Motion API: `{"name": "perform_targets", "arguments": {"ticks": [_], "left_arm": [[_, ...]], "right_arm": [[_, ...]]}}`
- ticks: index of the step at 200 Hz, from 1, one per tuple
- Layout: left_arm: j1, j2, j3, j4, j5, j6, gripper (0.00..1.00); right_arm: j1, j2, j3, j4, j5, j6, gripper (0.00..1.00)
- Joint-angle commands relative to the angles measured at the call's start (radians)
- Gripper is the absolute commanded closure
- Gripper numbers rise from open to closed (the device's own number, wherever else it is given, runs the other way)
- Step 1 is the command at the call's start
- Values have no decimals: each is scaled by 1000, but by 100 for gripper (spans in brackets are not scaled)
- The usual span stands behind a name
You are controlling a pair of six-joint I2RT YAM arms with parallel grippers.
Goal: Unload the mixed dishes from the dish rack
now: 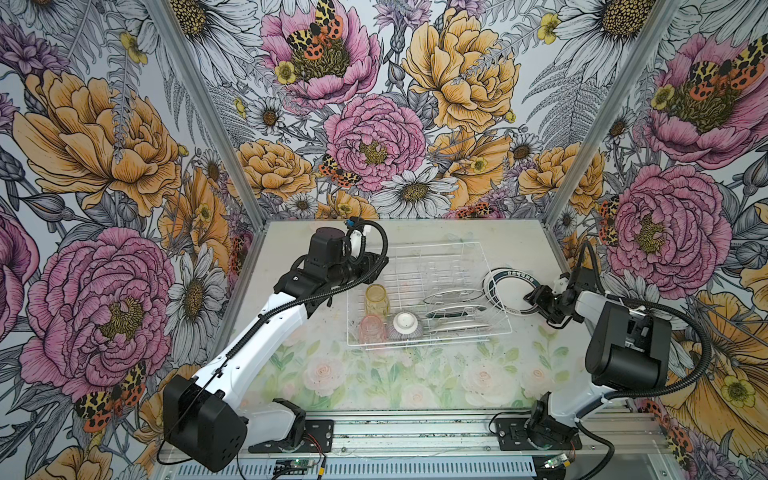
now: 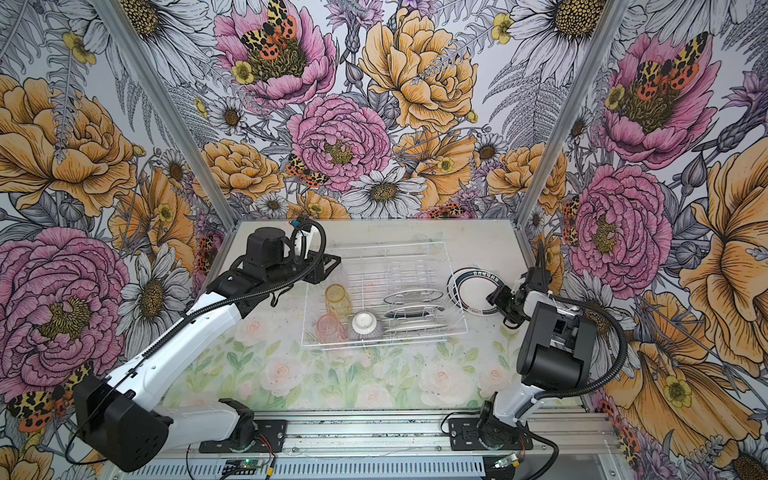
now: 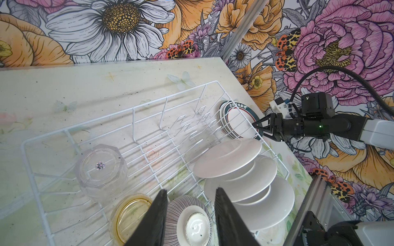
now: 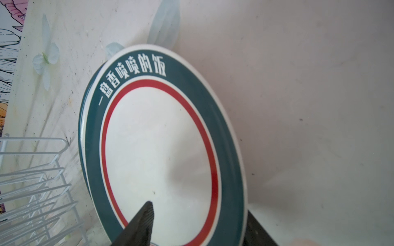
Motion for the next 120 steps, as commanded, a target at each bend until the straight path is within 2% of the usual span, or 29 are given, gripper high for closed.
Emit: {"name": "perform_targets", "arguments": {"ticks": [1, 45, 120], "left_arm": [[10, -28, -14, 16, 9, 22, 61], [12, -30, -23, 17, 7, 22, 61], [19, -35, -46, 23, 11, 26, 61]], "right_arm": [[13, 18, 41, -3, 32, -14, 34], [43, 39, 66, -12, 56, -17, 24], [87, 62, 94, -18, 87, -7, 22]]}}
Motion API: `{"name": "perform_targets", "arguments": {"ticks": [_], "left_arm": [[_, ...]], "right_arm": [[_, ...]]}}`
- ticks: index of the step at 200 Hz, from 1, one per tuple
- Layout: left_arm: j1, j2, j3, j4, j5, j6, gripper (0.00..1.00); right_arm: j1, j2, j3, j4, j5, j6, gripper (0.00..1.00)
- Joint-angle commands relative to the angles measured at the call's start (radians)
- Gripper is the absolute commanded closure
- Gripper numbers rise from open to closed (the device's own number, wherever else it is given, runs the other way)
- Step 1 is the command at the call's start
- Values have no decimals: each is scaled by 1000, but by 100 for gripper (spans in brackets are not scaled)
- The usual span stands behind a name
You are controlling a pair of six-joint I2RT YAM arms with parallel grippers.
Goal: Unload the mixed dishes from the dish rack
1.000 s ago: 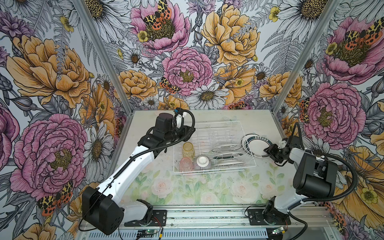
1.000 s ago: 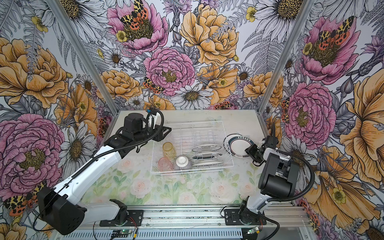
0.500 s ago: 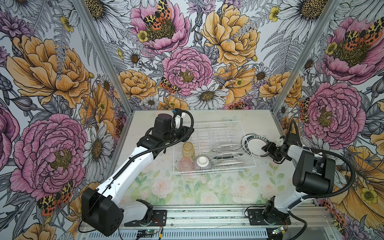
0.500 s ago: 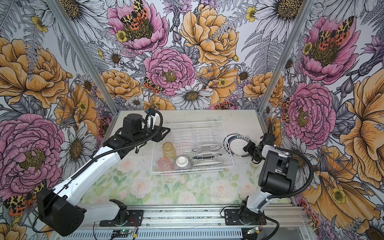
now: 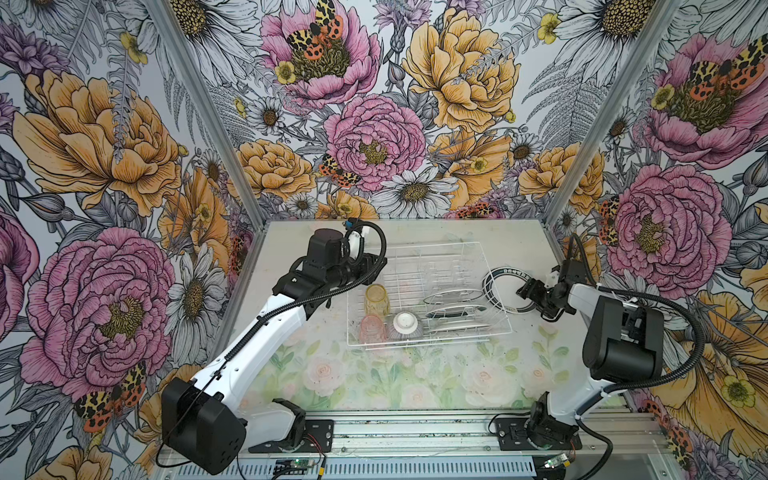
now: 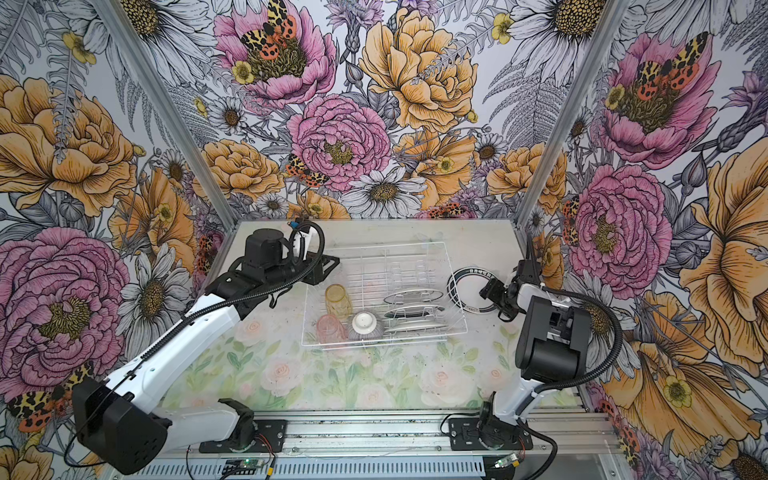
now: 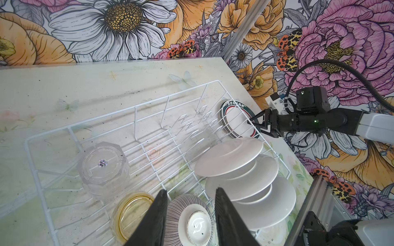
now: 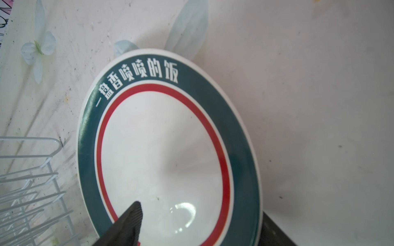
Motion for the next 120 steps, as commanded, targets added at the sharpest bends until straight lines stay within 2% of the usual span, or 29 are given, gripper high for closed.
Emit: {"name": "perform_targets", "arguments": {"ticks": [1, 88, 120], "left_arm": [[12, -23, -23, 18, 11, 25, 61], [18, -10, -29, 18, 21, 33, 58], [-18, 10, -9, -2, -10, 52, 58]], "right_arm": [[14, 17, 34, -7, 27, 2, 22], [25, 31, 41, -20, 57, -2, 18], [11, -15, 38, -24, 49, -4, 17]]}}
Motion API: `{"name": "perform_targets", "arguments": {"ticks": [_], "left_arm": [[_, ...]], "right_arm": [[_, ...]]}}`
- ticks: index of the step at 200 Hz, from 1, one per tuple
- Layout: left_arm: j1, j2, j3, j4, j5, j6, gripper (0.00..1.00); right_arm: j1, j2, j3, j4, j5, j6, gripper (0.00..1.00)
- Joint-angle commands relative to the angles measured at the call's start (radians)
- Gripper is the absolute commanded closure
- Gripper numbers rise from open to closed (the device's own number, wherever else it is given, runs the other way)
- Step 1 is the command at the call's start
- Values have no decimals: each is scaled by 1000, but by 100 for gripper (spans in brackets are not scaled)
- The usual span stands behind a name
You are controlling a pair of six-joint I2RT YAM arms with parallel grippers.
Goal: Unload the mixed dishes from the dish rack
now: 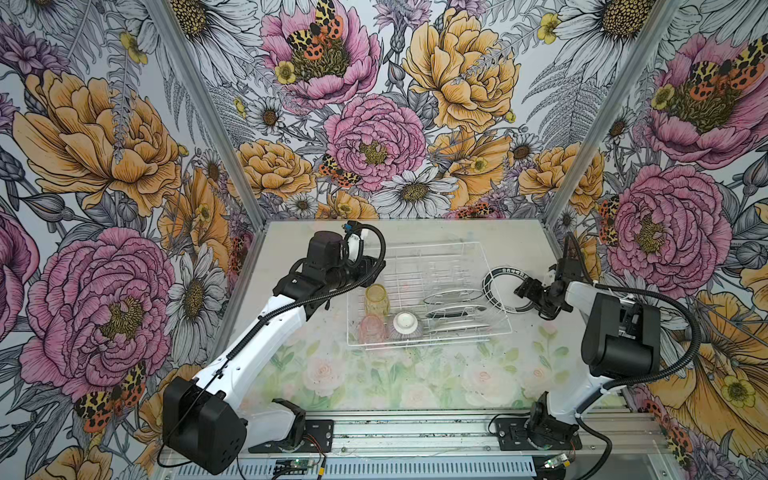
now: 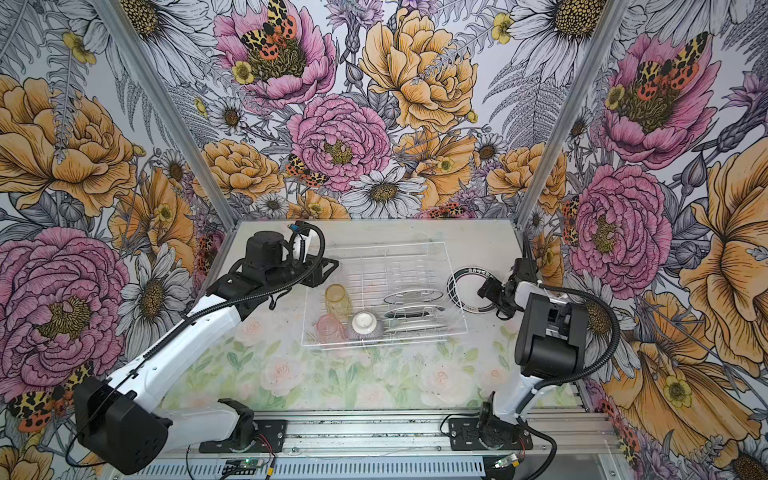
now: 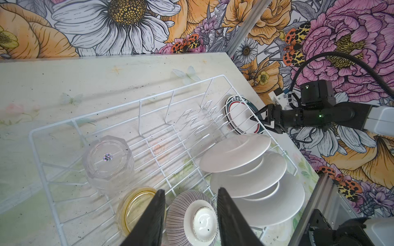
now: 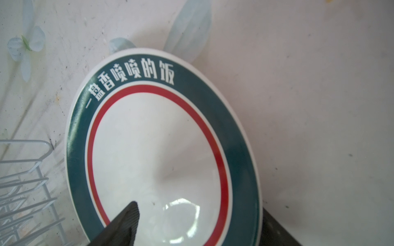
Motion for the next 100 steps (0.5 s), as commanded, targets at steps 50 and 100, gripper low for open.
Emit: {"name": "perform_targets", "arguments": {"ticks": [50, 100], "left_arm": [[-234, 142, 158, -119, -243, 169, 59], [-378, 335, 356, -213, -387, 285, 59]], "right_arm": [[-55, -180, 14, -48, 11, -16, 18], [2, -380, 9, -114, -16, -22, 20]]}}
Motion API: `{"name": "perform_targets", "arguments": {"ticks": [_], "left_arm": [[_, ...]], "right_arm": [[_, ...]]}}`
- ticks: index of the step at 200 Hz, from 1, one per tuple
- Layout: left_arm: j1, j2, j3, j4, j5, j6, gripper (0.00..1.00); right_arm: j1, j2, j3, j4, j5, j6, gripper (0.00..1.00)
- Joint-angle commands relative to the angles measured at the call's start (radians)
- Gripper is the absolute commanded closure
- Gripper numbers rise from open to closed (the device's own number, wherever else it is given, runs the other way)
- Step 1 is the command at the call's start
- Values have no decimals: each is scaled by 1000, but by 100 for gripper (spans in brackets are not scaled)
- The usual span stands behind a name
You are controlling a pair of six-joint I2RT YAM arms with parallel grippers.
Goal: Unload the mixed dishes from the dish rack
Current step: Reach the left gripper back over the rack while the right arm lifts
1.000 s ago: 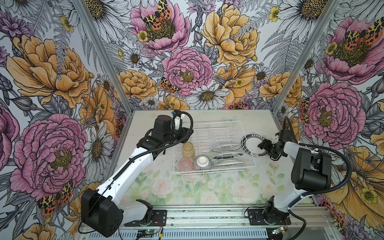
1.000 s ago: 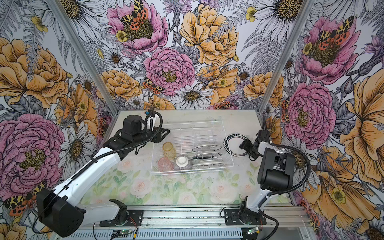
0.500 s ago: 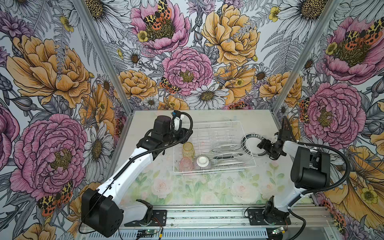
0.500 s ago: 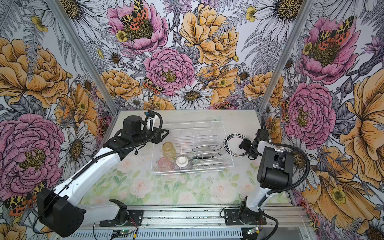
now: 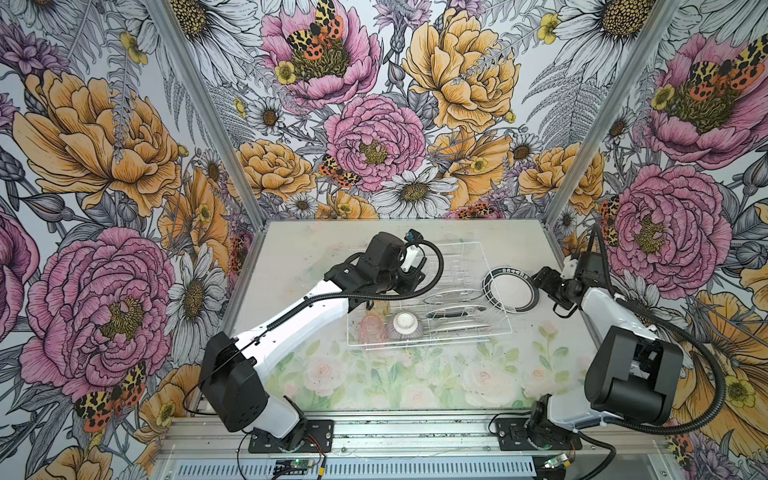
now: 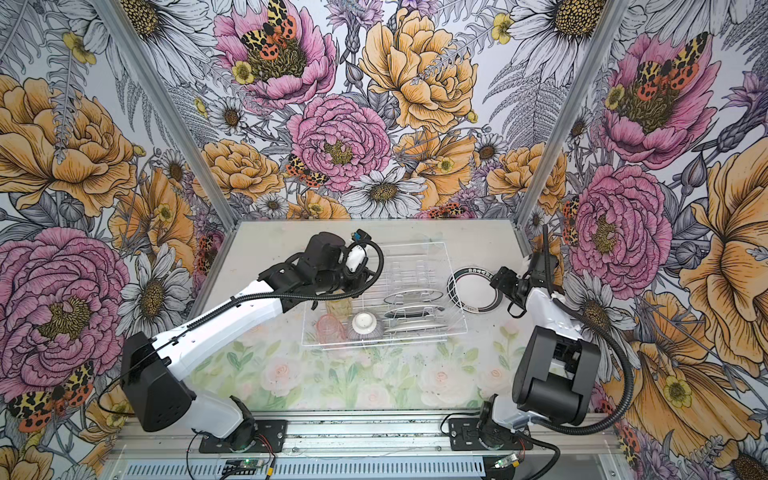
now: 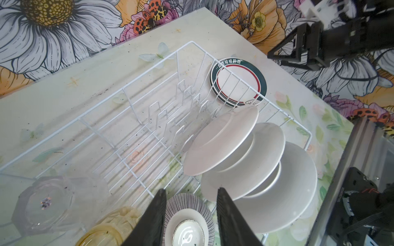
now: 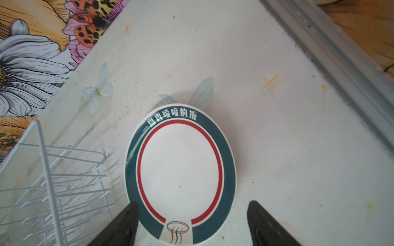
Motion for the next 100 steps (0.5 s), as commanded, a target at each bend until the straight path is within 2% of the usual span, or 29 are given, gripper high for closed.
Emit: {"name": "perform_targets", "arguments": {"ticks": [1, 37, 100], "left_arm": [[-37, 65, 86, -71, -124, 91, 59], [-100, 171, 189, -119, -200, 164, 59], [-159, 273, 259, -130, -234, 279, 58]], "right_arm": [[47, -89, 10, -54, -18, -18, 20], [162, -220, 11, -120, -27, -17, 21], [303, -367, 39, -152, -27, 17, 22]]}}
